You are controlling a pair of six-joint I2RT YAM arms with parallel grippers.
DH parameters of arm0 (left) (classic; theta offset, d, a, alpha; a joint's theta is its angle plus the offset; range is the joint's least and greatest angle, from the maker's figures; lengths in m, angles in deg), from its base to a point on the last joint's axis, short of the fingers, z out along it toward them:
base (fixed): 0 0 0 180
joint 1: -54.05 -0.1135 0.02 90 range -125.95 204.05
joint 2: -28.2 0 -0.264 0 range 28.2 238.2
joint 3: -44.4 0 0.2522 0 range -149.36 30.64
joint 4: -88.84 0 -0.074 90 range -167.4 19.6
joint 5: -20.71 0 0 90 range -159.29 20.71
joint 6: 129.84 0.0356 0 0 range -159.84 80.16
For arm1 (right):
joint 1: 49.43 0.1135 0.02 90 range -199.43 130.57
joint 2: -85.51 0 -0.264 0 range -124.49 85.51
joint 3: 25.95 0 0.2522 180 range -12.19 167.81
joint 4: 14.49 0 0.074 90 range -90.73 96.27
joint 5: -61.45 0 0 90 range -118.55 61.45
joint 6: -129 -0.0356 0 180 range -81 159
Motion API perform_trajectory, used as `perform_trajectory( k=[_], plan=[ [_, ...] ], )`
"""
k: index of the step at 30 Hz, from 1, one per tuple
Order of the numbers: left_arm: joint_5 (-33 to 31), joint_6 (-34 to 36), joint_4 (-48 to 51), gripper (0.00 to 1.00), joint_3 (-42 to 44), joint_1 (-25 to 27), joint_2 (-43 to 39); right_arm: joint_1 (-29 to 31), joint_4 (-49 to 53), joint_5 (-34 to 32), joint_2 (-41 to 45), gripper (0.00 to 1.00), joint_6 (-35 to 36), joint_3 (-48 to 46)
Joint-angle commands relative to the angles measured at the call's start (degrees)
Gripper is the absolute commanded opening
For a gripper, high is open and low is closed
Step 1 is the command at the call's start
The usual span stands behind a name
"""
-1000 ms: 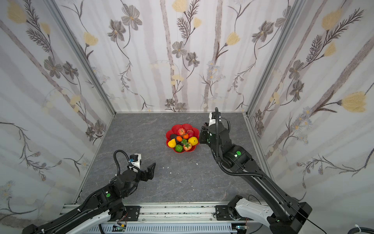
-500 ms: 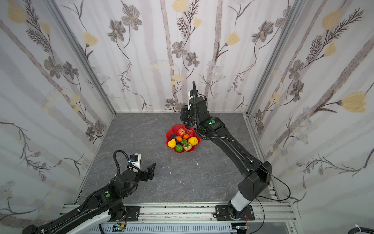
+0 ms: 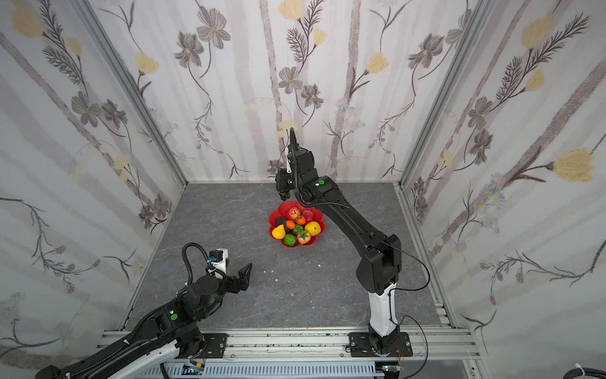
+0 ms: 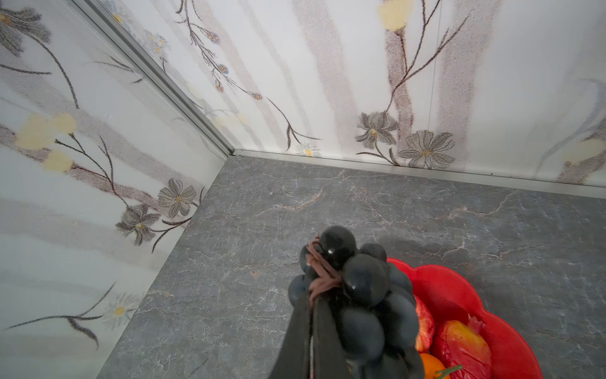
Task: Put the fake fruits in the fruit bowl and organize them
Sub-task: 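Carry the grapes over the red bowl with the right gripper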
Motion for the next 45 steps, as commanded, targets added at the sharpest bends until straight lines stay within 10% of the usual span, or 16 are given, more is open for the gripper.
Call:
perform_trajectory(
  k=[1, 45],
  plan=[
    [-0.89, 0.19, -0.13, 0.96, -0.47, 0.01, -0.05, 0.03, 0.08, 3.44, -2.20, 0.00, -0.78, 1.89],
    [-1.24, 0.76, -0.84, 0.97, -0.64, -0.03, 1.72, -1.26, 4.78, 3.04, -10.04, 0.00, -5.08, 2.17]
  ],
)
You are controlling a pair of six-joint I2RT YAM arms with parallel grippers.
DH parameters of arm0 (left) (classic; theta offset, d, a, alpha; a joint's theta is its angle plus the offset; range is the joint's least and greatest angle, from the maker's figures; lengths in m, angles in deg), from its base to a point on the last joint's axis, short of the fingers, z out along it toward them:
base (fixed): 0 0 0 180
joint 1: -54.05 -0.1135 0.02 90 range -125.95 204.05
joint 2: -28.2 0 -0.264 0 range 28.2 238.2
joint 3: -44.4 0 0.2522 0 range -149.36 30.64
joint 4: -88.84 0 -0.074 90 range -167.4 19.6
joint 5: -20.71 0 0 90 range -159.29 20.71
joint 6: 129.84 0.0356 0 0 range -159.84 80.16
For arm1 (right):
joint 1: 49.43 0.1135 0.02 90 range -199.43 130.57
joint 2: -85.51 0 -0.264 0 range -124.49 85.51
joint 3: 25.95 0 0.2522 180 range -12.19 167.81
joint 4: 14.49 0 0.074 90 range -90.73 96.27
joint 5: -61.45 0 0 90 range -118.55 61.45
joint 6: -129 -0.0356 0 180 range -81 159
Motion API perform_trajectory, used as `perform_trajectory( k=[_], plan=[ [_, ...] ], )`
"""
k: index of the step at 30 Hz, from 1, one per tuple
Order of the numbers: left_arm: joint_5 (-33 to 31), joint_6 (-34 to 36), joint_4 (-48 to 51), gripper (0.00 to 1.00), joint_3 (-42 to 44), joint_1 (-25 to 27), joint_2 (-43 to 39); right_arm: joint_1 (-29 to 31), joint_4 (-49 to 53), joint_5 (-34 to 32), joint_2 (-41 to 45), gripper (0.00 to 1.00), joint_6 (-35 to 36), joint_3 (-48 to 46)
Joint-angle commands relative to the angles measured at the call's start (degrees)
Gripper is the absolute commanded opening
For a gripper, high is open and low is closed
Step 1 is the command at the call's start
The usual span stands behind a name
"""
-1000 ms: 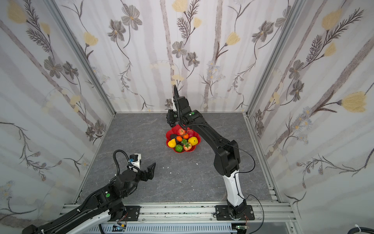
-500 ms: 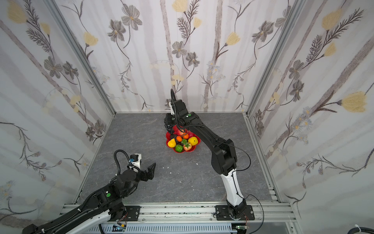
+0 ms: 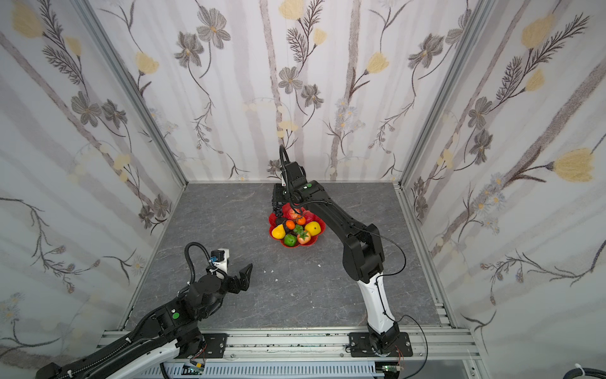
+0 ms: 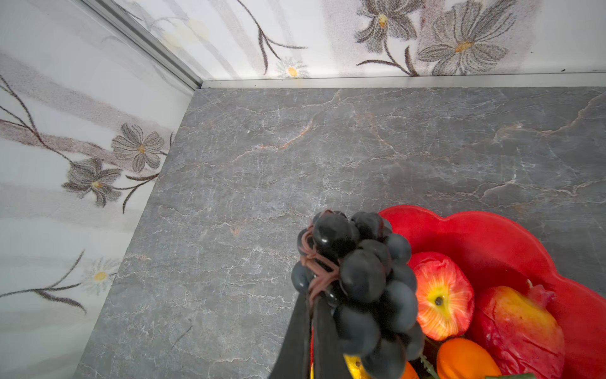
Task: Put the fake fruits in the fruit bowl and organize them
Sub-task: 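Carry the grapes over the red bowl with the right gripper, then lower the grapes onto the fruit in the bowl and open the right gripper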
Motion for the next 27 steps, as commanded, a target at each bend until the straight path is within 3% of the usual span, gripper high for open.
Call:
perform_trajectory(
  k=[1, 27],
  plan=[
    [-0.87, 0.45, -0.80, 0.97, -0.52, 0.03, 0.16, -0.80, 0.16, -1.20, -0.36, 0.00, -1.57, 0.44],
    [-1.57, 0.98, -1.43, 0.97, -0.65, 0.02, 1.61, -5.75, 0.28, 4.50, -2.31, 0.00, -7.86, -2.56]
  ],
)
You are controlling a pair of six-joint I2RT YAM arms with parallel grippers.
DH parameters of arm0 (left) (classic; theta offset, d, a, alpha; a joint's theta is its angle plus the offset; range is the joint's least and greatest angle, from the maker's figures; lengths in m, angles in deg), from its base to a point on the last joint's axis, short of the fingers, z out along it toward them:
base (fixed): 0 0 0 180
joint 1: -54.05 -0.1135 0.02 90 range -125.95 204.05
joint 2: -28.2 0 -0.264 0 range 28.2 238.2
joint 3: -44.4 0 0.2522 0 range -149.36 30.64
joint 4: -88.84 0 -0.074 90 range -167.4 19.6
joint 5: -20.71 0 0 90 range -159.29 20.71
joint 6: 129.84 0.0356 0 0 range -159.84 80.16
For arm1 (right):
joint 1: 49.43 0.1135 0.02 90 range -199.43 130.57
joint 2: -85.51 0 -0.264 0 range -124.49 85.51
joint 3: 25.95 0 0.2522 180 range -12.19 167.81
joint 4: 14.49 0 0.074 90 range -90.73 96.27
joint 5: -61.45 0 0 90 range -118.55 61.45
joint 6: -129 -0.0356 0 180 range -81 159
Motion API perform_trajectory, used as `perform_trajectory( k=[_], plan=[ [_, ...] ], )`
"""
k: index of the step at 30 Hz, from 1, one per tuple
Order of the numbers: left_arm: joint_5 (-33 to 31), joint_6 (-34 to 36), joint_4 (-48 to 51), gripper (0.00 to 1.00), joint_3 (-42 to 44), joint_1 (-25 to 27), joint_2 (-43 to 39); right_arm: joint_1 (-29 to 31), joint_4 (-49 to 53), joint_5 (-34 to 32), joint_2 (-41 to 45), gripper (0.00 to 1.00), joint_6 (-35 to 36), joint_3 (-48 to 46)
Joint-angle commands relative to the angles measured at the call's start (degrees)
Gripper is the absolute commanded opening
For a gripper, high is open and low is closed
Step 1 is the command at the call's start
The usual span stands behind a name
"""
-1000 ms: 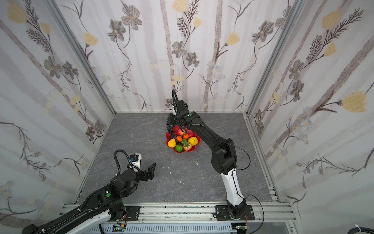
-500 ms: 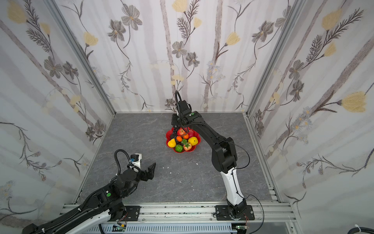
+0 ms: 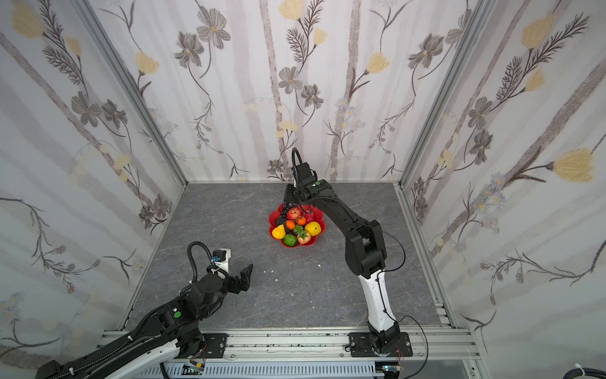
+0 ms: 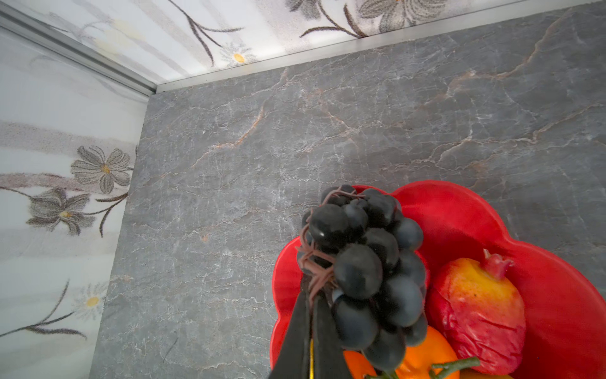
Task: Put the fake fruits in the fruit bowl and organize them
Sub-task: 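Lower the grapes onto the fruit in the bowl and open the right gripper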
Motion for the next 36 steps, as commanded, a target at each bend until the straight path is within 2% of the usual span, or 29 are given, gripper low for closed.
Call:
perform_trajectory(
  k=[1, 12, 24, 36],
  plan=[
    [-1.12, 0.00, -1.35, 0.97, -0.50, -0.04, 0.15, -0.87, -1.89, 2.17, -0.40, 0.00, -2.13, -0.92],
    [-1.13, 0.08, -1.72, 0.97, -0.51, -0.11, 0.94, -3.27, -5.00, 5.01, 0.25, 0.00, -5.98, -5.57],
    [-1.14, 0.08, -2.34, 0.97, -0.55, -0.05, 1.72, -4.18, -6.02, 2.27, 1.94, 0.00, -6.10, -10.19],
    [-1.43, 0.35, -2.50, 0.97, -0.57, -0.06, 1.82, -4.49, -7.01, 1.27, 4.06, 0.16, -4.18, -12.68]
  ],
)
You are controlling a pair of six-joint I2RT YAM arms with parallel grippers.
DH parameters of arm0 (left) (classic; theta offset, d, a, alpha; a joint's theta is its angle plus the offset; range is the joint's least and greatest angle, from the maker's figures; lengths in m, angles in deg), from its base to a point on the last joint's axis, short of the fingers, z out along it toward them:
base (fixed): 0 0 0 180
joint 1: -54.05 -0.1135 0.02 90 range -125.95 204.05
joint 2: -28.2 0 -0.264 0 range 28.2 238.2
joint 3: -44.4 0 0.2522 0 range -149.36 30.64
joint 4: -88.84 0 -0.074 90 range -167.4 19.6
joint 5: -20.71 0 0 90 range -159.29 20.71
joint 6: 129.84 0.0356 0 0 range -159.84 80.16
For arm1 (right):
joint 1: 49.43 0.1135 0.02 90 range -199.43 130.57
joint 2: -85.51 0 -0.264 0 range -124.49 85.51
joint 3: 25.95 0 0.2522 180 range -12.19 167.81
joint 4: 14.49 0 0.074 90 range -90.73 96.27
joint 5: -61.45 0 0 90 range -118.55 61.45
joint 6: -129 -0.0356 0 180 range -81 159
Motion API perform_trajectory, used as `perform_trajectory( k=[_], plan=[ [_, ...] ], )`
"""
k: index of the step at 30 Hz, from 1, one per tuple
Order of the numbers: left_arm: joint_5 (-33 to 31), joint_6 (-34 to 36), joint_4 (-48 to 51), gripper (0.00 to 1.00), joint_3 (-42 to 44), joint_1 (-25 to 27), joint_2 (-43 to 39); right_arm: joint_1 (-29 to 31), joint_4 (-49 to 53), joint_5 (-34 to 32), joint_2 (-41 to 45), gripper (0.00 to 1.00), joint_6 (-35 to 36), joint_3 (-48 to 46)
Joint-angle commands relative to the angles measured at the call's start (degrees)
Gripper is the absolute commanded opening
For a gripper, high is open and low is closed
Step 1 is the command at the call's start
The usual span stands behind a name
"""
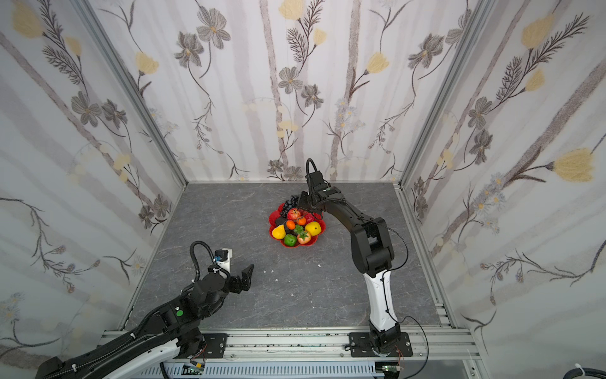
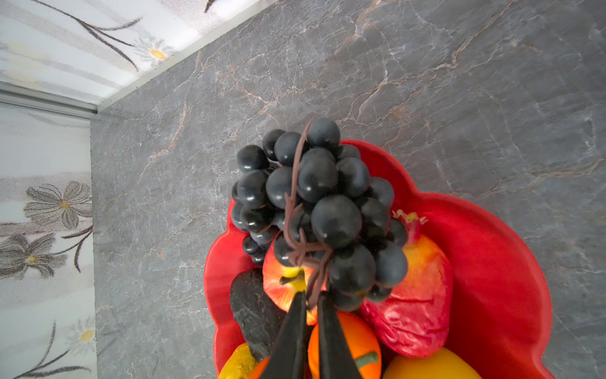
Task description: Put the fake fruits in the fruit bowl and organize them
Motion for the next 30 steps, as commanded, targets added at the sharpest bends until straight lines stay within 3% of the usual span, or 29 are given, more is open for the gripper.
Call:
perform_trajectory(
  k=[1, 6, 12, 18, 21, 24, 27, 30],
  plan=[
    [-1.52, 0.37, -1.54, 0.97, -0.62, -0.05, 0.01, -0.01, -2.97, -1.23, 1.69, 0.18, 1.49, -0.44],
    [-2.27, 0.85, -1.44, 0.97, -0.68, -0.02, 0.01, -0.06, -1.95, -3.08, 4.20, 0.30, 3.62, -1.24],
    [-3.07, 1.50, -1.78, 0.97, -0.79, -0.03, 0.36, -0.01, -2.80, -5.00, 8.41, 0.36, 5.19, -4.71],
    [-3.78, 1.24, -3.17, 0.98, -0.93, -0.21, 1.61, -0.13, -5.61, -7.42, 18.29, 0.44, 9.59, -12.15],
    [-8.79, 0.41, -2.28, 1.00, -3.73, -0.30, 3.96, -0.27, -9.02, -12.17, 26.37, 0.50, 13.83, -19.23],
    [-18.32, 1.78, -2.48, 1.00, -7.27, -0.35, 8.36, -0.61, -14.37, -22.48, 34.55, 0.51, 17.63, -28.62],
    [-25.72, 9.46, -13.26, 1.00, -7.66, -1.15, 13.79, -1.84, -20.80, -32.11, 42.32, 0.55, 22.04, -38.12],
    [-27.13, 17.22, -19.69, 1.00, -9.92, -5.86, 21.32, -2.80, -27.93, -40.38, 47.09, 0.73, 29.60, -46.32]
  ],
)
